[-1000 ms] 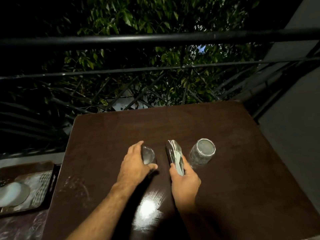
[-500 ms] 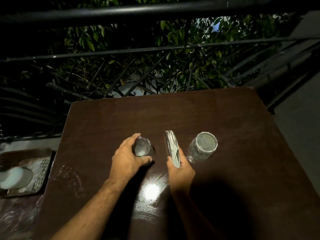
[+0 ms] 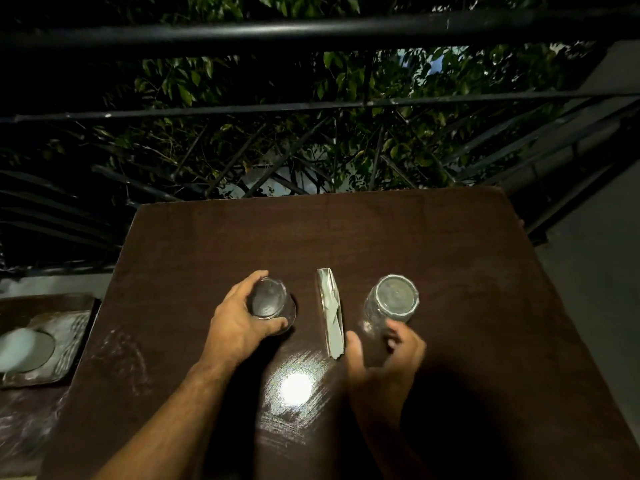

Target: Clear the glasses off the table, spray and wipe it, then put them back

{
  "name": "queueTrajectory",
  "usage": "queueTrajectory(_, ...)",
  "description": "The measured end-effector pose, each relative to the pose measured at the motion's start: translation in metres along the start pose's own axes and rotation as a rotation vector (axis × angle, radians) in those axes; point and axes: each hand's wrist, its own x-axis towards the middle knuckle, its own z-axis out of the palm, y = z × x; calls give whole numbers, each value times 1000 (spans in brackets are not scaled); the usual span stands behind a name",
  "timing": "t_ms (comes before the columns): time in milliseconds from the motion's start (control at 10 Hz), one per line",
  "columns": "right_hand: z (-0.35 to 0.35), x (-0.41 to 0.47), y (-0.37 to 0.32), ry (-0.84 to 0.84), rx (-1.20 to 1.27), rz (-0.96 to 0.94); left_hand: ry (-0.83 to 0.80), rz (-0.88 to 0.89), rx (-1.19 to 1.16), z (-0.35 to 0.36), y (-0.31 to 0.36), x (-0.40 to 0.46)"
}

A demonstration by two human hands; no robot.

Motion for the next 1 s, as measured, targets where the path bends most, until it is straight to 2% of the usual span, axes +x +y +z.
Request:
queueTrajectory(100,-13,33,14,42,-95,-15,1,-13,-20,1,-3,2)
queueTrajectory(200,-20,79,20,-251,-221,26,1,-36,-38,5,-1,3)
queueTrajectory(300,-17,95,20,-517,-255,-102,-7,-41,-38,10,6,2)
queueTrajectory(600,-14,105,22,-610,-203,-138,-9,-25,3,11,9,3)
queueTrajectory(700,-17,107,18,-628,-247,-137,-49,-15,39,8,10,1)
queueTrajectory(800,-19,111,14,-692,-433,-142,-138,7,173,2,20,-6)
queueTrajectory(1000,-18,134,-24,-671,-559,-297,-80,154,303,-32,55,-7)
